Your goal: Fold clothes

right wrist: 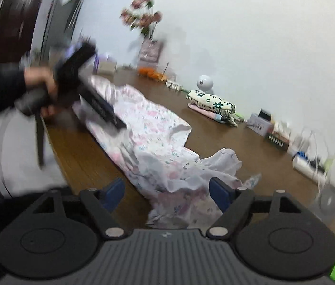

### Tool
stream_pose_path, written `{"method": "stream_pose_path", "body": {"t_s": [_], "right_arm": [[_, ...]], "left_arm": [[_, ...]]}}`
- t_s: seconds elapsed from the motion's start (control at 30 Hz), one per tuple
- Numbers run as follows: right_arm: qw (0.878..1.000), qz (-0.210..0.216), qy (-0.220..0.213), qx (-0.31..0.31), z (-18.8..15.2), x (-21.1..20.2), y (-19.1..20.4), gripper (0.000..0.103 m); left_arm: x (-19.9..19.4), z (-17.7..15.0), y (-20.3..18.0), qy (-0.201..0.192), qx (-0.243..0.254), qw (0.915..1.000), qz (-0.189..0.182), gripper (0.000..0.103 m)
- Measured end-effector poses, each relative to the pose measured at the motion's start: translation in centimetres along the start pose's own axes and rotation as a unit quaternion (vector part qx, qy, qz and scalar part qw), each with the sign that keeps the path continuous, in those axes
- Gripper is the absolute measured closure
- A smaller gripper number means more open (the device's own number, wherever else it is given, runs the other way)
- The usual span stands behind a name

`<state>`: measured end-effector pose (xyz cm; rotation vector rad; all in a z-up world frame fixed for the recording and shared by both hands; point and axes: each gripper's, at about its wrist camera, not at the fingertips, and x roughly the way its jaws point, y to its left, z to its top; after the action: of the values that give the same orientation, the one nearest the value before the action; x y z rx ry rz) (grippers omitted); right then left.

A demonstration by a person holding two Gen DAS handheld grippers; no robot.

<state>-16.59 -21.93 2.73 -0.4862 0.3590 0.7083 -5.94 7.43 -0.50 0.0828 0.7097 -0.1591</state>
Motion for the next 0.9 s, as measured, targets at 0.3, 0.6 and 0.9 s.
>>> {"method": "stream_pose_path", "body": {"t_s": [0.3, 0.6, 0.9], "right_arm": [[0.903, 0.209, 0.033, 0.374, -1.6, 2.0, -8.7, 0.101], [0.929, -0.101, 0.052, 0.353, -1.5, 1.4, -7.4, 0.034], [0.957, -0.026, -0.017, 0.289, 1.0, 1.6, -3.3, 0.081]], "left_arm": [[-0.1, -0.2, 0.2, -0.003, 0.003, 1.0000, -0.003, 0.019], [0.0, -0.3, 0.1, -0.004, 0.000, 1.0000, 0.001, 0.017], [0.0, -0.2, 0.1, -0.004, -0.002, 1.0000, 0.003, 0.016]]}}
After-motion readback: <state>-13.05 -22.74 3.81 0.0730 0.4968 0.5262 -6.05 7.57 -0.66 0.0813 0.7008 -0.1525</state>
